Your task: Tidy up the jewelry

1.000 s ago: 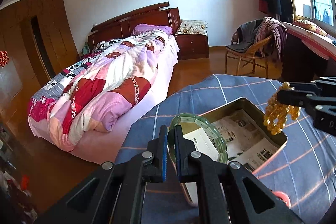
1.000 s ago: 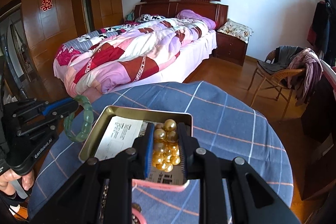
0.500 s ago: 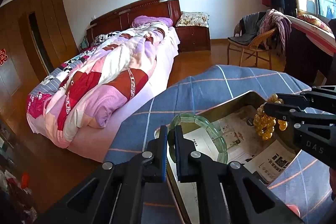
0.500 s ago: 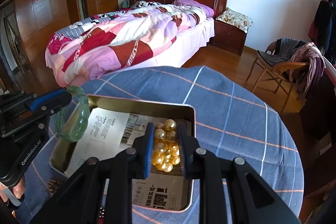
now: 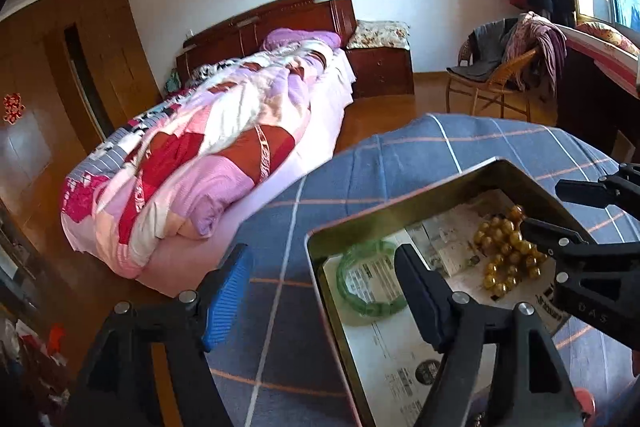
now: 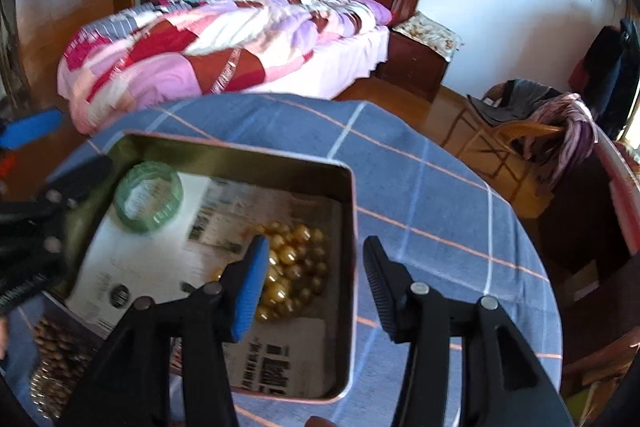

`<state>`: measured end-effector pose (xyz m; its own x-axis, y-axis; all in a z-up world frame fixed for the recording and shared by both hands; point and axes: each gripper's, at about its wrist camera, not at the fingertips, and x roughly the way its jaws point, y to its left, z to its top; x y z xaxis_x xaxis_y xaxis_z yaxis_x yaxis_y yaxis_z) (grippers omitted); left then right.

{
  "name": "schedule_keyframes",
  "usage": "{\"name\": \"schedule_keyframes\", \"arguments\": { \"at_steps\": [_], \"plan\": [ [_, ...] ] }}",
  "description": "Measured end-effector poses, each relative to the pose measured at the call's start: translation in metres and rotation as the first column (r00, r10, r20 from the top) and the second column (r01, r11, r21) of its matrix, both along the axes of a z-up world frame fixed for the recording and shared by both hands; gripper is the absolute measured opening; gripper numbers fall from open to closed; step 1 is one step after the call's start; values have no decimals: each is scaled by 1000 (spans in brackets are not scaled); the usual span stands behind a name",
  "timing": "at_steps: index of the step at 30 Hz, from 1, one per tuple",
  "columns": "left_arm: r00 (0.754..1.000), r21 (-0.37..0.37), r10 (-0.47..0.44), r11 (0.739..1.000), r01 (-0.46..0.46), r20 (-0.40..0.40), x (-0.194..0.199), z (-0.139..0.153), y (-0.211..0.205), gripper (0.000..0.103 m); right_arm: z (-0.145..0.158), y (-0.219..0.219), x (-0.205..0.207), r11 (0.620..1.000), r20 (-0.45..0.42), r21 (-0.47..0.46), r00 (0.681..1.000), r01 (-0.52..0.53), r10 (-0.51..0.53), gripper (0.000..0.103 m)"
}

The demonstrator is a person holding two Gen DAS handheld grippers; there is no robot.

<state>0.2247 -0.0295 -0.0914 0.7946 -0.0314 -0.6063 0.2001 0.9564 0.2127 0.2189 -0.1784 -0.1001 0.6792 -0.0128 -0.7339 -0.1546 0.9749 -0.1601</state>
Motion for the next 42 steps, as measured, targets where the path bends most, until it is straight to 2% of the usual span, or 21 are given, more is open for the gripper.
{"name": "schedule_keyframes", "arguments": {
  "at_steps": [4, 10, 12, 16, 21, 25, 28, 31, 34, 37, 42],
  "plan": [
    [999, 32, 24, 999, -22, -38, -1, -16, 2, 73, -11, -4, 0, 996, -32, -82, 998, 43, -46, 52],
    [994, 10, 32, 999, -31, -109, -1, -33, 5, 73, -17, -29, 0, 988, -87, -76, 987, 131, -137, 52],
    [994, -2, 25, 1000, -26, -109, -3, -32, 4, 73, -20, -35, -1, 987, -113, -75, 982, 145, -153, 52],
    [992, 13, -3, 1000, 4, -125, -7, -35, -9, 73, -25, -43, -10, 983, -123, -87, 977, 163, -173, 52],
    [989, -2, -58, 998, 58, -139, -16, -35, -24, 73, -23, -51, -24, 980, -115, -89, 976, 176, -185, 52],
    [994, 23, -61, 998, 63, -94, -27, -30, -30, 73, -22, -58, -35, 981, -99, -72, 978, 179, -185, 53],
    [996, 0, -48, 999, 48, -73, -35, -17, -20, 73, -18, -58, -43, 982, -81, -56, 979, 183, -187, 54],
    [1000, -26, -14, 1000, 13, -28, -52, 1, 0, 73, 0, -54, -62, 984, -18, -25, 984, 175, -176, 58],
    [999, -31, 37, 999, -38, -18, -71, 8, 21, 73, 13, -49, -80, 987, 22, 13, 987, 162, -162, 63],
    [995, -31, 92, 995, -93, -36, -88, 4, 40, 73, 16, -38, -102, 990, 36, 38, 990, 133, -135, 63],
    [988, -33, 130, 991, -133, -80, -119, -15, 62, 73, 8, -22, -130, 995, 33, 59, 996, 80, -82, 63]
  ]
}}
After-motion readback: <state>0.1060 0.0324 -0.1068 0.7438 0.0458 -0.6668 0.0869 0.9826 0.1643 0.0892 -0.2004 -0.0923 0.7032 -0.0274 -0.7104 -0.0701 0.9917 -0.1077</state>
